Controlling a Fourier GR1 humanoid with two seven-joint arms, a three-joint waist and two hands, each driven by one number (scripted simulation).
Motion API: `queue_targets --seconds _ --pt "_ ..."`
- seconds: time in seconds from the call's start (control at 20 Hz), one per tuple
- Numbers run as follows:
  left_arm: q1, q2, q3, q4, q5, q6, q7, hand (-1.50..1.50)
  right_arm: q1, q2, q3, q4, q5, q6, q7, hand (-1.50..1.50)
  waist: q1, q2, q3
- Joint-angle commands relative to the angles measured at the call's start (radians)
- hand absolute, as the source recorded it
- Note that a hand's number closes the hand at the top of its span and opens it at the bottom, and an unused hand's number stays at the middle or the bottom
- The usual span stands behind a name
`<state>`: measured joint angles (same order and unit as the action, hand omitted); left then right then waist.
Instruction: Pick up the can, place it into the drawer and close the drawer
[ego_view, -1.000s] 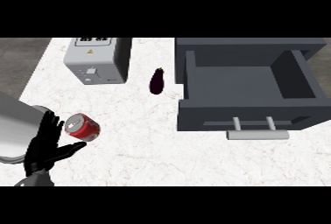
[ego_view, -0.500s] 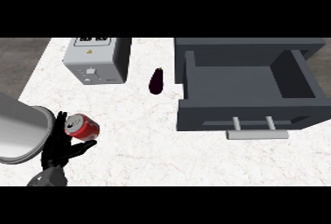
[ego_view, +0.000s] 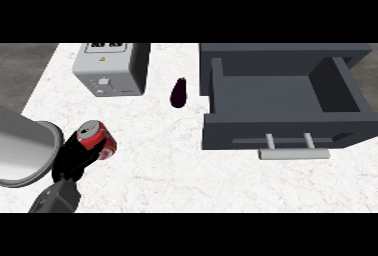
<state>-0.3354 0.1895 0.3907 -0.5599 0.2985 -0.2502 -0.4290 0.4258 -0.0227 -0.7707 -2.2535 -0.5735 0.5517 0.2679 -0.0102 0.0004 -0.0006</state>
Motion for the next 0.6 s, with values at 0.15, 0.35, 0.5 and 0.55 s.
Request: queue_targets --seconds 0.15,0.35,0.5,0.55 --pt "-0.079 0.020 -0.022 -0.001 0.023 -0.079 0.011 1.50 -0.040 0.019 0.002 0.084 0.063 0.046 -0.040 -1.50 0.003 0.001 0.000" --pt "-0.018 -0.042 -0.071 -0.171 0.033 -0.071 0.023 1.50 0.028 0.022 -0.030 0.045 0.007 0.062 -0.055 -1.50 0.006 -0.004 0.001" --pt "-0.011 -0.118 -0.109 -0.214 0.003 0.038 0.002 1.50 -0.016 0.023 0.063 0.036 0.072 -0.047 -0.061 -1.50 0.008 -0.002 0.001" --pt "-0.004 -0.140 -0.124 -0.215 0.001 0.031 -0.010 1.50 -0.040 -0.003 0.015 0.014 0.018 -0.026 0.013 -1.50 0.008 -0.002 0.001"
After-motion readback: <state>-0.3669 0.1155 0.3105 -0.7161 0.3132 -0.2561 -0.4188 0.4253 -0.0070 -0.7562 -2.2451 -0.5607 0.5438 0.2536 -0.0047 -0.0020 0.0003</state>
